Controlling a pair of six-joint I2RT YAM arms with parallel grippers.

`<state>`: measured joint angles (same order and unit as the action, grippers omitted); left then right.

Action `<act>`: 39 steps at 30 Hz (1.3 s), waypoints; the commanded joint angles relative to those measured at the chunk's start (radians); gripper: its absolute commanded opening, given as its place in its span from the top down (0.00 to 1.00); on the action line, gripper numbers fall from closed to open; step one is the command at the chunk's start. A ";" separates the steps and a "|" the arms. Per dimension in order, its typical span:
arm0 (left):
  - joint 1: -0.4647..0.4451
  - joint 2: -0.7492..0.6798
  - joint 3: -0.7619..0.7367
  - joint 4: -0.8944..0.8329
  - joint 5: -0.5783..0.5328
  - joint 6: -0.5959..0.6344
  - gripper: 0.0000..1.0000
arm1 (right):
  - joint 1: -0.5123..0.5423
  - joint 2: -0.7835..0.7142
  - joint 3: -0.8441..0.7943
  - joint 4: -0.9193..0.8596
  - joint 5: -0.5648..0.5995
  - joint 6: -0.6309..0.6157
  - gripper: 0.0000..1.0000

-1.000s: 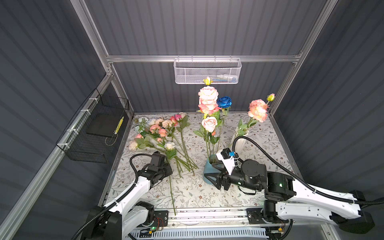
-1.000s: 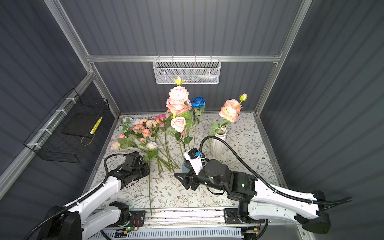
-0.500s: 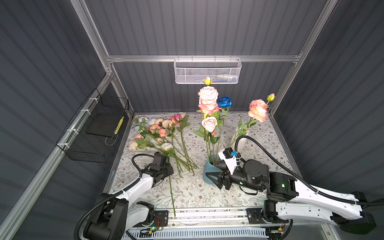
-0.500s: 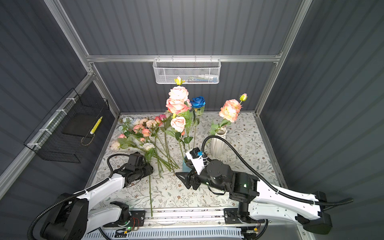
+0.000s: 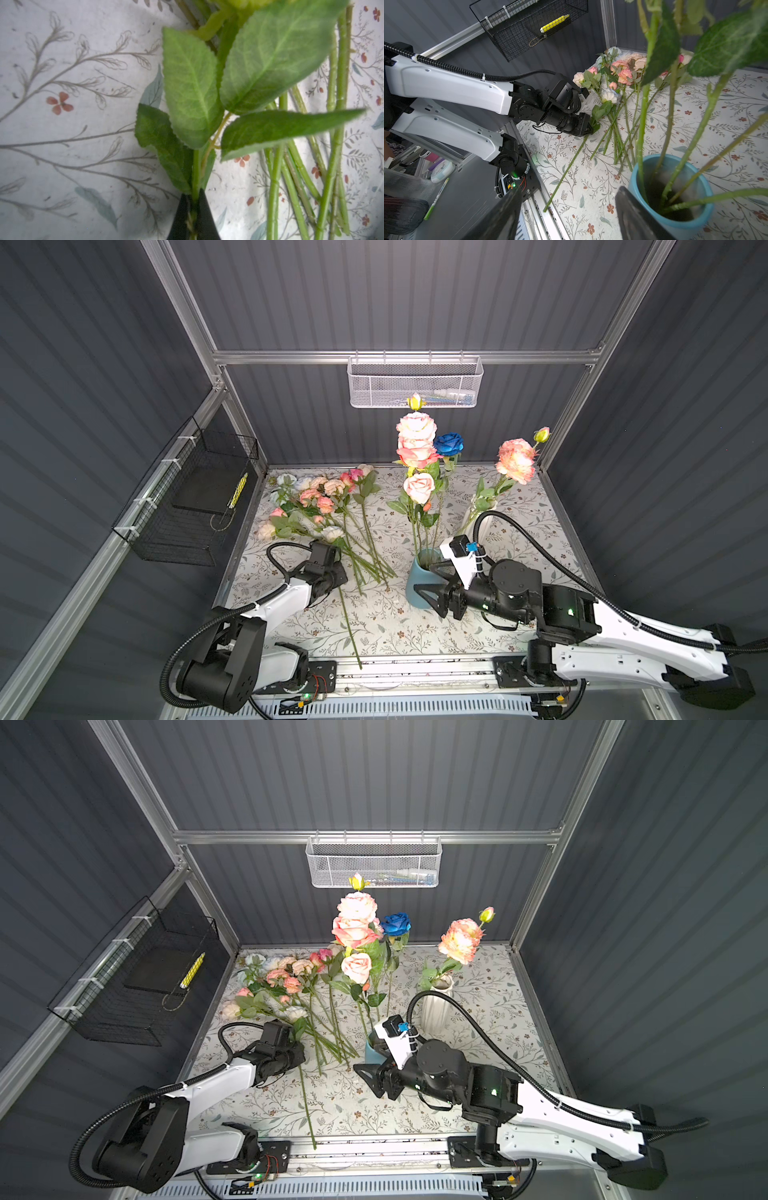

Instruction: Arrange the flowers into the vase

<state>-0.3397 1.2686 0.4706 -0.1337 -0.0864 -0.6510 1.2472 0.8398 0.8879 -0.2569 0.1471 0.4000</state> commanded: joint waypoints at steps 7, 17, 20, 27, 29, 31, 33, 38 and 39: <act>-0.005 -0.267 0.105 -0.192 -0.057 0.017 1.00 | 0.003 -0.011 0.019 -0.016 0.021 -0.021 0.26; -0.005 -0.482 0.456 -0.338 -0.013 0.084 1.00 | 0.003 -0.035 0.059 -0.014 -0.003 -0.063 0.24; -0.005 -0.510 0.546 -0.315 0.047 0.107 1.00 | 0.003 -0.035 0.086 -0.018 -0.038 -0.081 0.24; -0.005 -0.552 0.699 -0.171 0.296 0.146 1.00 | 0.012 0.066 0.226 -0.081 -0.149 -0.120 0.24; -0.005 -0.577 0.703 -0.101 0.372 0.149 1.00 | 0.018 0.099 0.264 -0.080 -0.171 -0.130 0.24; -0.005 -0.601 0.707 -0.040 0.446 0.149 1.00 | 0.023 0.142 0.314 -0.075 -0.205 -0.141 0.24; -0.005 -0.614 0.715 -0.005 0.500 0.146 1.00 | 0.033 0.187 0.368 -0.075 -0.227 -0.157 0.24; -0.005 -0.635 0.693 0.149 0.664 0.078 1.00 | 0.047 0.316 0.497 -0.070 -0.242 -0.196 0.24; -0.005 -0.634 0.689 0.184 0.697 0.057 1.00 | 0.047 0.342 0.525 -0.073 -0.245 -0.202 0.24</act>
<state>-0.3397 0.6415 1.1595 -0.0891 0.4576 -0.5472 1.2911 1.1320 1.3525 -0.3241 -0.0669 0.2390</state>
